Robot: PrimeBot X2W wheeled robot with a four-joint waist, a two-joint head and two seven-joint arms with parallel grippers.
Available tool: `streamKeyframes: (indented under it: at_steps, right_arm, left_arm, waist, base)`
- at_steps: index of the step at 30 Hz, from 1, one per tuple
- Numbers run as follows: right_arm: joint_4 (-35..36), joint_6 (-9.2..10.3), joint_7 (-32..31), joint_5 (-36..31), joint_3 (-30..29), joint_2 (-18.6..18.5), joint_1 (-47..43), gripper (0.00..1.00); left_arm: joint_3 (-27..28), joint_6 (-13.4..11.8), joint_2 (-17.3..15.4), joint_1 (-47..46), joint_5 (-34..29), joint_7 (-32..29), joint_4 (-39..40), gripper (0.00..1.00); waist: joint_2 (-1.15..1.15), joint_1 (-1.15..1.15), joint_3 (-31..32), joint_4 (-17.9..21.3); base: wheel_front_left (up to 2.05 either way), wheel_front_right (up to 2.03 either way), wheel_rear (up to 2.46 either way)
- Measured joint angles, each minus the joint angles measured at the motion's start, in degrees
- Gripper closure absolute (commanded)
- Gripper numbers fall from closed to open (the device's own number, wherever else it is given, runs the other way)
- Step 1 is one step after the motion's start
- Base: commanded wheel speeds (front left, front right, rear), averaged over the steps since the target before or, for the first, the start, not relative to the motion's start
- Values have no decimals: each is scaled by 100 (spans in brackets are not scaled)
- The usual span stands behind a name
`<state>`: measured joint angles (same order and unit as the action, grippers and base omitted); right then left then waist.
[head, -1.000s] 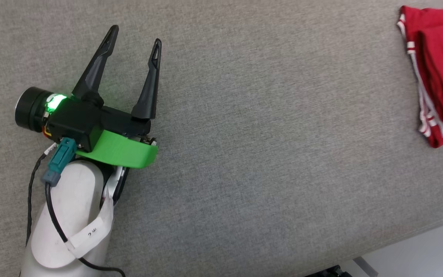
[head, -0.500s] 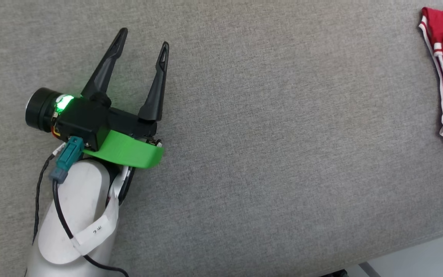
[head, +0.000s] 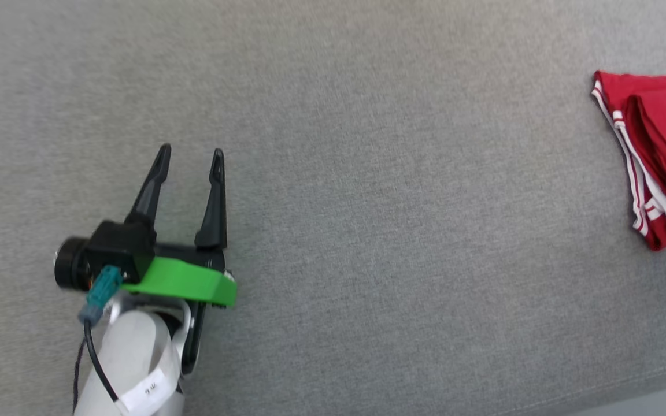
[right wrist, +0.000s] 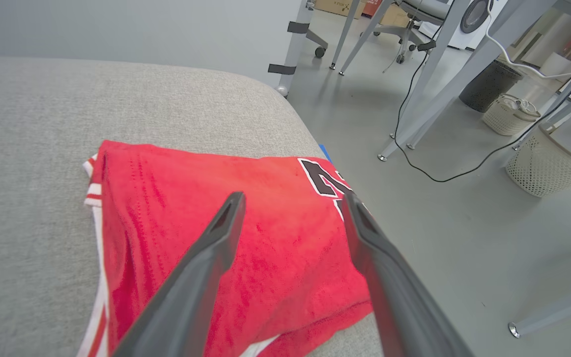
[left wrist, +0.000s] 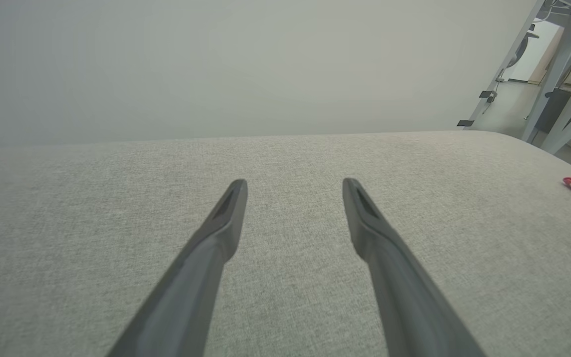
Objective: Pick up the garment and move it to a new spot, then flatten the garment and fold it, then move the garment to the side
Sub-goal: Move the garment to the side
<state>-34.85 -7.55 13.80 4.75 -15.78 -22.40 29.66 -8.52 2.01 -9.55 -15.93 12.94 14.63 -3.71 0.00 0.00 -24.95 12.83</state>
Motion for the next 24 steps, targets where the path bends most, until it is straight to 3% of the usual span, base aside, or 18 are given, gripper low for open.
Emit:
streamKeyframes:
  at_steps: [11,19,24]
  right_arm:
    - [1615,1,2,397,498,726,-1758,0]
    - [2737,1,-278,455,968,1265,-2515,0]
    - [3333,1,-450,444,1273,1405,-2860,0]
  left_arm:
    - [344,-31,289,842,59,3,36,0]
    - [500,15,374,1180,57,3,-141,0]
    - [568,77,382,1327,34,3,-230,0]
  waist:
    - [0,0,1039,-414]
    - [0,0,1619,-768]
    - [0,0,1921,-961]
  base:
    - [0,0,0]
    - [0,0,0]
    - [0,0,0]
